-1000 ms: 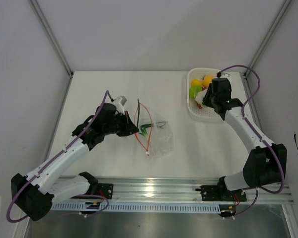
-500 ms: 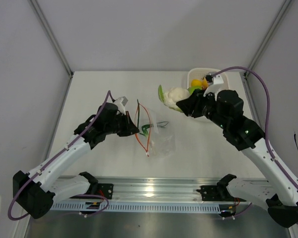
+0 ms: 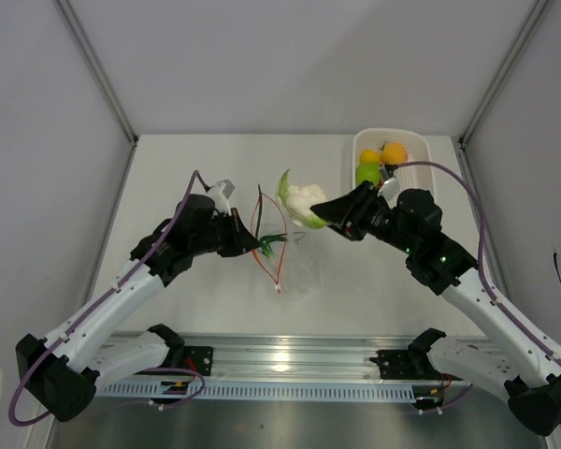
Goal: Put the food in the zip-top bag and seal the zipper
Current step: Place the fake vegetable in the zipper food storage bag.
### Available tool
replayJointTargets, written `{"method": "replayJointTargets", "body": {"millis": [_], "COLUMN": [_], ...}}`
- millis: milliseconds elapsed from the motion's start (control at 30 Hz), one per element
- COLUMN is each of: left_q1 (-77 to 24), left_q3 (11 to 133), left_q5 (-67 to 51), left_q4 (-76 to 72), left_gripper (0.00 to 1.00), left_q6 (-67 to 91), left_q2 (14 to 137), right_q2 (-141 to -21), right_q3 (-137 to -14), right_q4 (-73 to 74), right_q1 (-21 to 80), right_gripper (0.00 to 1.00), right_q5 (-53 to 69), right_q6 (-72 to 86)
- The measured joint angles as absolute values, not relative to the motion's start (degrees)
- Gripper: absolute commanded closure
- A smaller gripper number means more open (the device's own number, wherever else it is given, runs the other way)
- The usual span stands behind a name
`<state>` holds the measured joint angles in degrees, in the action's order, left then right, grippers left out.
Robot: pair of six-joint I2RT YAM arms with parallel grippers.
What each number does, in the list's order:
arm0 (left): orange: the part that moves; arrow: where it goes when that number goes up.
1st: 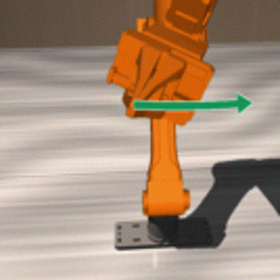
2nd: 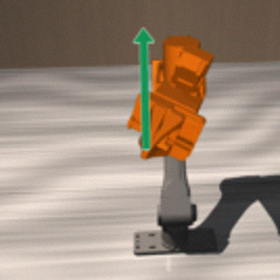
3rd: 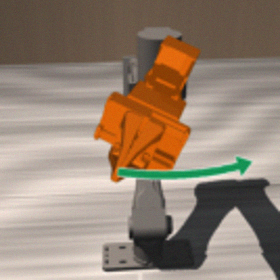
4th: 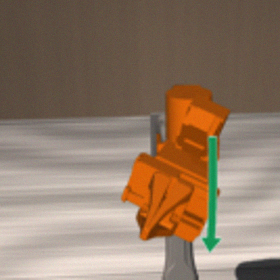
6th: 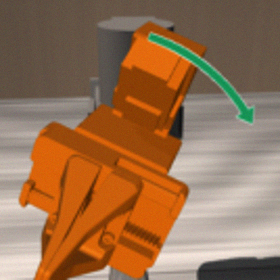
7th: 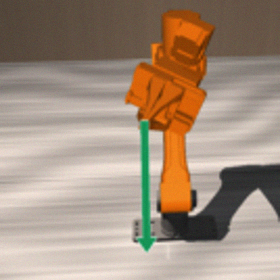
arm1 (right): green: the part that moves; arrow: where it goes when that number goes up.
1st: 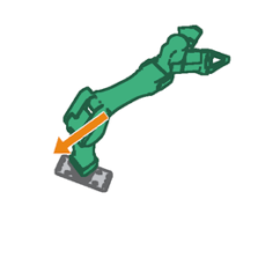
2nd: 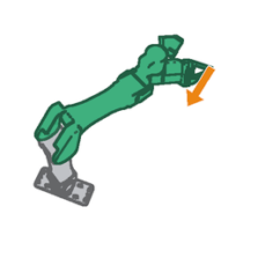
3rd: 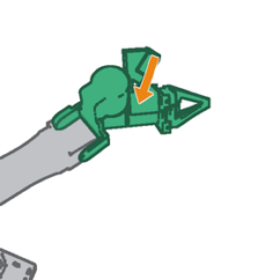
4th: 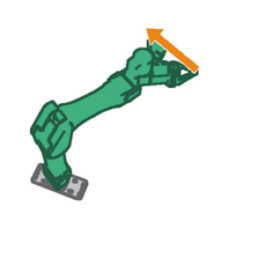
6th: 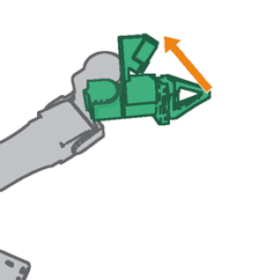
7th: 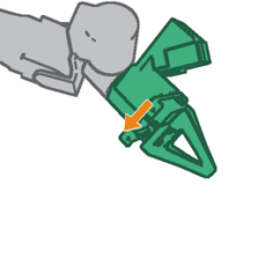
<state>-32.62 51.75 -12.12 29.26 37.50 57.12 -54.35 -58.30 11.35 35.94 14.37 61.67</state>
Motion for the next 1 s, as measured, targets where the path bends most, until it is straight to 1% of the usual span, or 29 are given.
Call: {"method": "replayJointTargets", "body": {"millis": [133,333,467,600,667,833,1000], "left_q1": [-32.67,-33.04,-33.82,-34.37,-34.72,-35.86,-36.8], "left_q3": [51.75,51.72,51.18,50.68,50.65,50.65,50.54], "left_q5": [-11.73,-10.33,-8.45,-6.79,-6.09,-4.99,-4.62], "left_q4": [29.23,28.71,28.16,27.88,27.75,27.42,27.11], "left_gripper": [0.99,0.99,0.99,0.99,1.0,0.99,0.99], "left_q6": [37.63,38.48,39.24,40.21,40.62,41.25,41.76], "left_q2": [56.9,56.86,55.94,54.17,53.34,52.21,52.05], "right_q2": [-54.08,-51.2,-50.54,-50.57,-51.07,-53.23,-55.68], "right_q3": [-54.43,-54.22,-54.22,-52.97,-52.4,-52.31,-52.31], "right_q4": [9.93,4.32,2.15,2.94,4.27,7.18,9.8], "right_q1": [39.64,50.19,59.07,69.1,72.29,75.68,76.77], "right_gripper": [1.0,1.0,1.0,1.0,1.0,1.0,1.0], "right_q5": [14.31,7.75,-2.17,-14.26,-19.51,-29.54,-34.28], "right_q6": [71.66,80.64,85.03,89.27,91.44,95.79,99.39]}}
